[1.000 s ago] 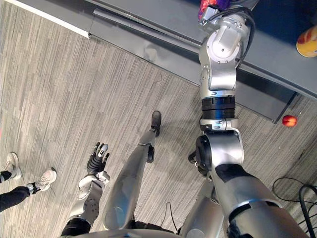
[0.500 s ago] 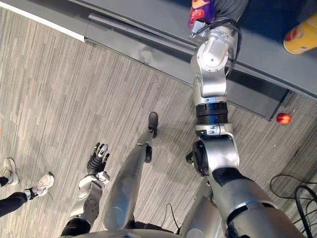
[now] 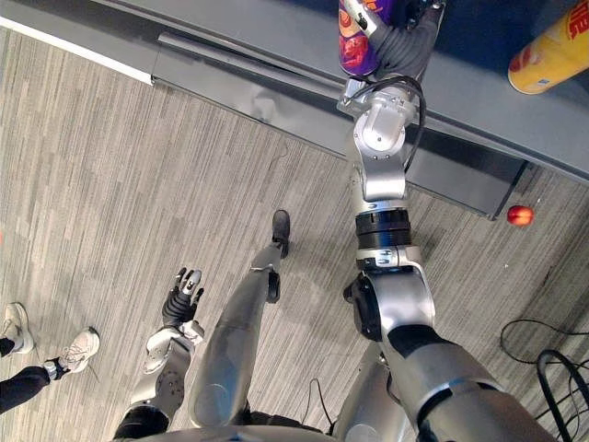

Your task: Put the gum and the chips on the shelf.

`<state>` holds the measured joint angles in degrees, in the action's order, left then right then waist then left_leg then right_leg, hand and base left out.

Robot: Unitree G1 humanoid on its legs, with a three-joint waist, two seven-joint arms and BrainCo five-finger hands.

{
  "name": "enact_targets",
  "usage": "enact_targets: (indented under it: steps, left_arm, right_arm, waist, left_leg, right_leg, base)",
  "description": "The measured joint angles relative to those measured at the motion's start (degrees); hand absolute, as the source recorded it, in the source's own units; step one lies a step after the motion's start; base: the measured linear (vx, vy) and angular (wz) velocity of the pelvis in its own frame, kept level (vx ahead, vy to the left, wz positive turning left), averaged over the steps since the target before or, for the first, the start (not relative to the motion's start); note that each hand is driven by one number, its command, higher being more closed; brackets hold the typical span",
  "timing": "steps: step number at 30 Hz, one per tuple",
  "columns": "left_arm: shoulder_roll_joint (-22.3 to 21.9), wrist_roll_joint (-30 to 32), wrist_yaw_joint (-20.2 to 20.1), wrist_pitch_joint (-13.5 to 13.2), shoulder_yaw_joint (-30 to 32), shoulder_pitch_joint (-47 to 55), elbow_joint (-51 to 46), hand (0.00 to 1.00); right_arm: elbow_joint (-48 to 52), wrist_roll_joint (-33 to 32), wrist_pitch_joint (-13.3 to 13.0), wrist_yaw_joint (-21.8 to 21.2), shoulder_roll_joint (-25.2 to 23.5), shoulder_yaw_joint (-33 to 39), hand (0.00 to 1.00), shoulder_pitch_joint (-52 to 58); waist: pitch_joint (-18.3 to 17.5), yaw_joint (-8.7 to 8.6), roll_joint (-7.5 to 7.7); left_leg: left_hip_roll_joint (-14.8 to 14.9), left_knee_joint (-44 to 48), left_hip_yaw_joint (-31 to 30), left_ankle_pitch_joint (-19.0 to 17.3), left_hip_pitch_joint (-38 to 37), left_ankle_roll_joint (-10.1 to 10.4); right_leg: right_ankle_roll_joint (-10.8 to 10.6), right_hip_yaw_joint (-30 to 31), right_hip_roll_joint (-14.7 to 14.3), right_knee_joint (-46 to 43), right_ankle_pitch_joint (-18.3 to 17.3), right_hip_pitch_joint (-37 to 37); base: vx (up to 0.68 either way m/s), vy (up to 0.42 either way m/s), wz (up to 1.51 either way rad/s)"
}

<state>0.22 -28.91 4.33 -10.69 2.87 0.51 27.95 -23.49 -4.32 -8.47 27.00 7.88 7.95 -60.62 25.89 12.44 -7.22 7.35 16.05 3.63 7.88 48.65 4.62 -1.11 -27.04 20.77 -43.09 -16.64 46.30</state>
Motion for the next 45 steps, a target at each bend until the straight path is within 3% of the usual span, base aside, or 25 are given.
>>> enact_targets:
  steps: [4,8,32,45]
  left_arm:
    - [0.1,0.0,0.0,0.0,0.0,0.0,1.0,0.0]
    - [0.5,0.0,0.0,0.0,-0.1,0.4,2.0,0.0]
    - [0.6,0.0,0.4,0.0,-0.2,0.4,2.3,0.0]
    - [0.6,0.0,0.4,0.0,-0.2,0.4,2.3,0.0]
  right_arm:
    - [-0.3,0.0,0.3,0.0,-0.2,0.0,0.0,0.9]
    - [-0.4,0.0,0.3,0.0,-1.8,0.0,0.0,1.8]
    - [-2.2,2.0,0.4,-1.5,-4.2,-1.8,0.0,8.6]
    - [-4.7,3.1,0.7,-2.0,-2.9,-1.8,0.0,6.8]
  waist:
    - [-0.2,-0.32,0.89]
    - [-0.5,-1.17,2.69]
    - [-0.5,-1.26,2.7]
    - [-0.5,-1.24,2.7]
  left_leg:
    - [0.1,-0.4,0.2,0.0,-1.2,0.1]
    - [0.4,-2.6,0.3,0.8,-2.6,0.5]
    - [1.3,-4.7,0.6,1.2,-4.5,0.8]
    - [1.3,-5.0,0.2,1.2,-4.6,0.8]
  right_leg:
    - [0.0,0.1,-0.1,0.2,0.0,-0.9]
    - [0.0,0.0,-0.9,1.7,0.4,-1.7]
    - [0.0,-0.4,-2.8,4.9,1.2,-3.8]
    - [0.0,-0.9,-2.8,5.0,1.2,-4.1]
  base:
    - [0.0,-0.047,-0.03]
    - [0.01,-0.066,-0.04]
    - [0.01,-0.054,-0.02]
    - [0.0,-0.048,0.01]
